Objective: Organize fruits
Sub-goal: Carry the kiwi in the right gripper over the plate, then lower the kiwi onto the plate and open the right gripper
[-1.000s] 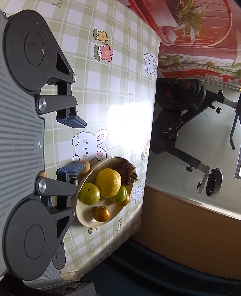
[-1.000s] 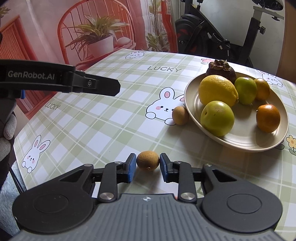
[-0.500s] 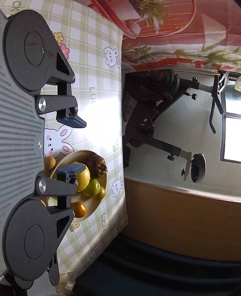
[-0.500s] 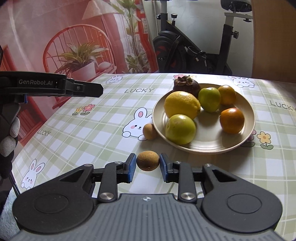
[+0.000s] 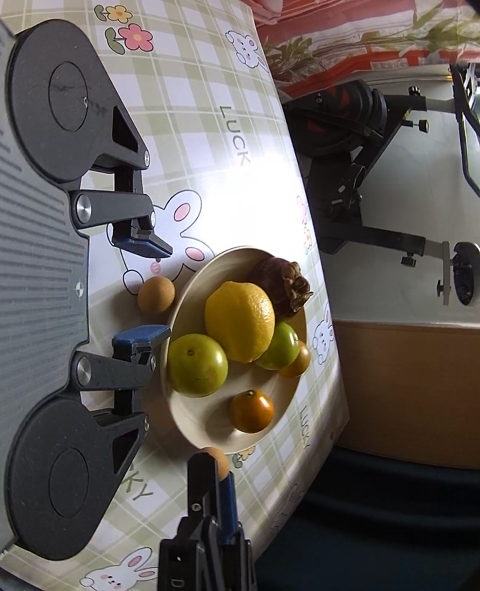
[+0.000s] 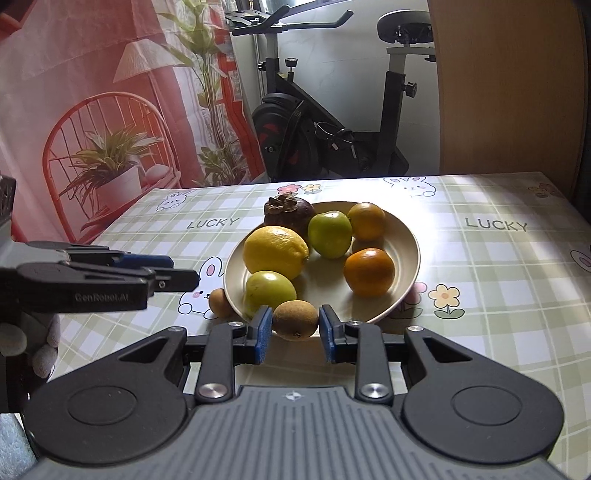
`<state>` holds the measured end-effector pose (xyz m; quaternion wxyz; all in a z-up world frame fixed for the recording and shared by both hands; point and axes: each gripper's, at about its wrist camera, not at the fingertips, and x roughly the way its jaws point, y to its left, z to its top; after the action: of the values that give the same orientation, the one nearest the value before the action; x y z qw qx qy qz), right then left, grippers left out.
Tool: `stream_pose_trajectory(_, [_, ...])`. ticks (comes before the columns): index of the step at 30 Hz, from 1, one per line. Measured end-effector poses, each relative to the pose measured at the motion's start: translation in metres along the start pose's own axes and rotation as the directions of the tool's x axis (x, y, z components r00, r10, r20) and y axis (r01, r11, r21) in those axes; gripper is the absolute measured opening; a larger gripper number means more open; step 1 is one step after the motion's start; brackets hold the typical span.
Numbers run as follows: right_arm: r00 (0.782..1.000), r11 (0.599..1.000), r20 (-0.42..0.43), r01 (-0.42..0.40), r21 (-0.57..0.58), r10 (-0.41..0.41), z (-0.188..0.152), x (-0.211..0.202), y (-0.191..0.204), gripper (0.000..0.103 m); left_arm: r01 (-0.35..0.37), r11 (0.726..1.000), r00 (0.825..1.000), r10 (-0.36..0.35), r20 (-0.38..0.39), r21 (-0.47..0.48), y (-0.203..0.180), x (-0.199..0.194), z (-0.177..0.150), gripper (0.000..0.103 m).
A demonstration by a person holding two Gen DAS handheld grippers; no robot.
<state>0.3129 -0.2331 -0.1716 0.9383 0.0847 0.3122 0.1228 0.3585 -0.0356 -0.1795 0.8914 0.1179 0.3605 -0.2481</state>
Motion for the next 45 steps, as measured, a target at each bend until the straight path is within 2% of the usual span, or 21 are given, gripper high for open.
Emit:
stream_pose_trajectory(13, [1.0,1.0,-0.021,-0.003,0.011,0.004,-0.001,0.009,-0.004,0.03,0.005,1.0,0.999,-0.005,-0.034,0.026,-0.002,0.025,-0.003,0.042])
stream_pose_trajectory(16, [1.0,1.0,-0.026,-0.005,0.011,0.005,-0.002,0.011,-0.005,0.03,0.008,1.0,0.999,-0.008,-0.041,0.016,0.0,0.027,-0.003,0.03])
stream_pose_trajectory(18, [1.0,1.0,-0.028,-0.004,0.013,0.005,-0.002,0.011,-0.004,0.03,0.009,1.0,0.999,-0.008,-0.039,0.012,0.001,0.025,-0.003,0.03])
stream_pose_trajectory(30, [1.0,1.0,-0.021,-0.014,0.006,0.014,0.0,0.007,-0.003,0.03,-0.007,1.0,1.0,0.007,0.015,-0.015,0.004,-0.009,0.0,0.03])
stream_pose_trajectory(36, [1.0,1.0,-0.008,-0.017,0.008,0.017,0.0,0.002,-0.003,0.03,0.021,1.0,0.999,-0.021,0.047,0.001,-0.008,-0.025,0.01,0.03])
stream_pose_trajectory(45, [1.0,0.999,0.014,-0.004,0.035,0.003,0.001,-0.004,-0.015,0.03,0.073,0.996,0.994,-0.076,0.083,0.043,-0.033,-0.022,0.028,0.03])
